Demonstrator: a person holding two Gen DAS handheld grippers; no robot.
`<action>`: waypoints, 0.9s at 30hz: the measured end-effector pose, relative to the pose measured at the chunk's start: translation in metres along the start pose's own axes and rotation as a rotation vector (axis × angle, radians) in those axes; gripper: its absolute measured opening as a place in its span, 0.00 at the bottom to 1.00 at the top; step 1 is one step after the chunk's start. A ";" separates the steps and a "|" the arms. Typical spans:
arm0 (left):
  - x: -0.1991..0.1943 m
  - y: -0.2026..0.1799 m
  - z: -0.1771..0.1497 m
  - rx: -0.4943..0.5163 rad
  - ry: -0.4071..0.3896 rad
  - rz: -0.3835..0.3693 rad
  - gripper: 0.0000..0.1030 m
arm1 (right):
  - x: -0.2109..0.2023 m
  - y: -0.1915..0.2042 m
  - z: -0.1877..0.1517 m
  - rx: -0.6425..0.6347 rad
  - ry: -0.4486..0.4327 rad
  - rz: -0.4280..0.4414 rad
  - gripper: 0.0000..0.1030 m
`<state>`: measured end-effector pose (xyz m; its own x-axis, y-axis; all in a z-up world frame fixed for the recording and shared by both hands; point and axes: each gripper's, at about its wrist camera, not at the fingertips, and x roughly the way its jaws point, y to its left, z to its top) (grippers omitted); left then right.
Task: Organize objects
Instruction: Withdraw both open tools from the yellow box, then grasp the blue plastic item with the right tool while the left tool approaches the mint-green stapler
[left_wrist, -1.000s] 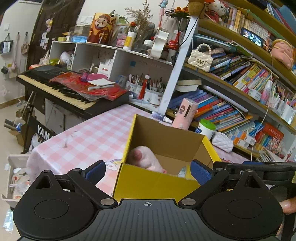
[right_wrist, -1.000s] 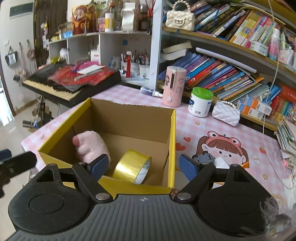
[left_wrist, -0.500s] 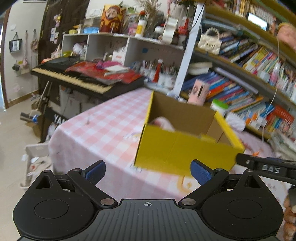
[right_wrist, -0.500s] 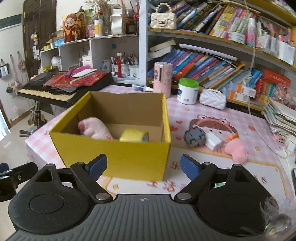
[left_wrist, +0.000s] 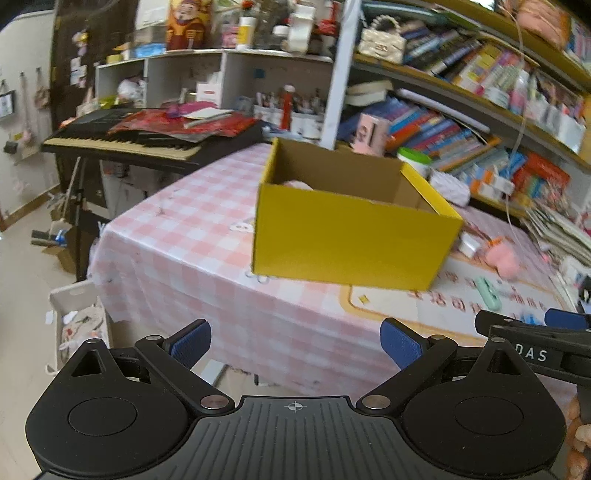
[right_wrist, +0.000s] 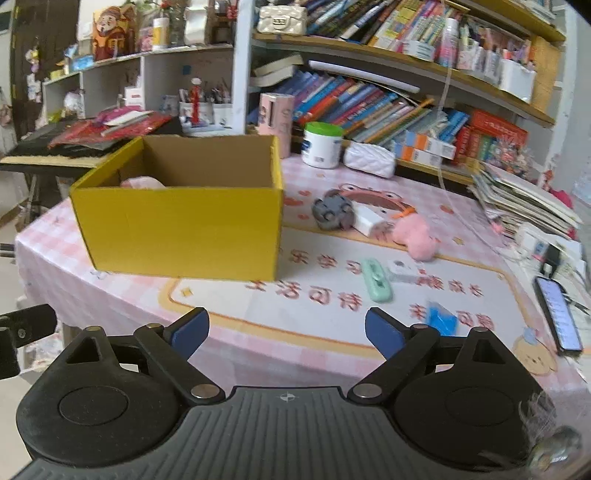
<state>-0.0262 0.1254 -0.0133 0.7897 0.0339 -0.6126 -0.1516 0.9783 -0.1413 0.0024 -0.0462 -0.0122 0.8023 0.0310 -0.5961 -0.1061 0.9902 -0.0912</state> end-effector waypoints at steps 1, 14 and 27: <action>0.000 -0.002 -0.001 0.007 0.003 -0.008 0.97 | 0.000 -0.001 -0.002 -0.002 0.006 -0.015 0.89; 0.010 -0.037 -0.002 0.080 0.031 -0.112 0.97 | -0.011 -0.036 -0.020 0.036 0.047 -0.115 0.95; 0.029 -0.084 0.002 0.142 0.050 -0.179 0.97 | -0.002 -0.086 -0.028 0.124 0.094 -0.190 0.95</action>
<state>0.0103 0.0446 -0.0176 0.7655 -0.1498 -0.6258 0.0763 0.9868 -0.1429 -0.0063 -0.1357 -0.0258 0.7421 -0.1642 -0.6499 0.1189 0.9864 -0.1134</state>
